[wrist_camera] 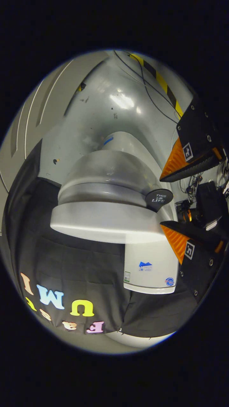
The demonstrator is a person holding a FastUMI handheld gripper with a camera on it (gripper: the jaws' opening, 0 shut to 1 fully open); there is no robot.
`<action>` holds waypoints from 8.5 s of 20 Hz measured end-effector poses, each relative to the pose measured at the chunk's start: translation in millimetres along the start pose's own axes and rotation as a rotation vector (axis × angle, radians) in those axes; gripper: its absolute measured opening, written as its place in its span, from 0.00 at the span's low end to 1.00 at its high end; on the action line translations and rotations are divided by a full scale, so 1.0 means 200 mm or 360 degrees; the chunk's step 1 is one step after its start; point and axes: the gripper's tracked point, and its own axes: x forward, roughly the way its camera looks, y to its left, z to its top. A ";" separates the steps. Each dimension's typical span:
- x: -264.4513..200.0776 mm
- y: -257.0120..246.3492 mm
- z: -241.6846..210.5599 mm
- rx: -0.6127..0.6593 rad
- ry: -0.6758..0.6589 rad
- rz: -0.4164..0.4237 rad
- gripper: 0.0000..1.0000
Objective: Open the toilet lid.
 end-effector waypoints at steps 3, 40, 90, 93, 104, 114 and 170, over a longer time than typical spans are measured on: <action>0.02 -0.01 0.02 0.0004 -0.0012 -0.0002 0.65; -0.08 0.30 0.05 -0.0497 -0.0314 -0.0275 0.00; 0.04 1.48 -0.44 -0.1963 -0.0915 -0.0369 0.00; 0.07 1.53 -0.48 -0.2049 -0.0926 -0.0349 0.00; 0.18 1.64 -0.61 -0.2254 -0.0933 -0.0323 0.00; 0.29 1.74 -0.72 -0.2479 -0.0910 -0.0322 0.00; -0.95 1.50 0.02 -0.2100 -0.1341 -0.0228 0.95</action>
